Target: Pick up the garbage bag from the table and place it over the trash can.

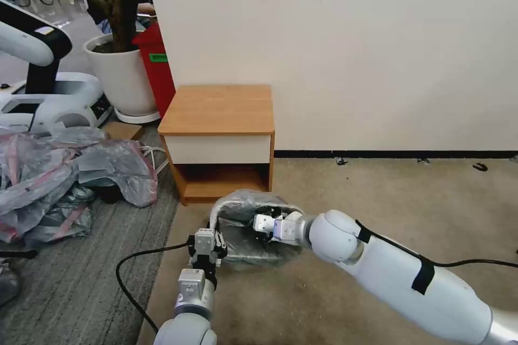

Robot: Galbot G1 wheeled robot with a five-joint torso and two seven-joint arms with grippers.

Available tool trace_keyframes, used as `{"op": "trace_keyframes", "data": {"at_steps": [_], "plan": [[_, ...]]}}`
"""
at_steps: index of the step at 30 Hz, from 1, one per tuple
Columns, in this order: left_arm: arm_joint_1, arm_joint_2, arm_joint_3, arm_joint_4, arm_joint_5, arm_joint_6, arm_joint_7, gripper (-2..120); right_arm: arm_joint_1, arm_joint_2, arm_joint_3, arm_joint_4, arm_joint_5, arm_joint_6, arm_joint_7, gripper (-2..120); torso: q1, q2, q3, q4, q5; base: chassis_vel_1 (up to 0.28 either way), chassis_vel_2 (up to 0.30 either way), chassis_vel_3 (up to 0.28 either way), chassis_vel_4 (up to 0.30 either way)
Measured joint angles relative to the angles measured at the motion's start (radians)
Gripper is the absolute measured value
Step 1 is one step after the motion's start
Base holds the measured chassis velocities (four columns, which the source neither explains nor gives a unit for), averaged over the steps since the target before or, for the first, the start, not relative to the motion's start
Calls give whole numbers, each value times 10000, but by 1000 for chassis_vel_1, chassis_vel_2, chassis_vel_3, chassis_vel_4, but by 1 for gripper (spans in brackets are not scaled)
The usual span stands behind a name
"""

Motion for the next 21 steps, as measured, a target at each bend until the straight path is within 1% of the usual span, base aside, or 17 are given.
{"op": "trace_keyframes", "data": {"at_steps": [7,21], "plan": [[34,-165,99,-6,-10,1,-80,3,-209,-43,22,96,-505,94,-145,0,0,0,0,0,-1,0,0,0,0],[188,-556,397,-58,173,17,-67,3,-381,82,-8,-318,-1410,285,-444,0,0,1,0,0,0,0,0,0,0]]}}
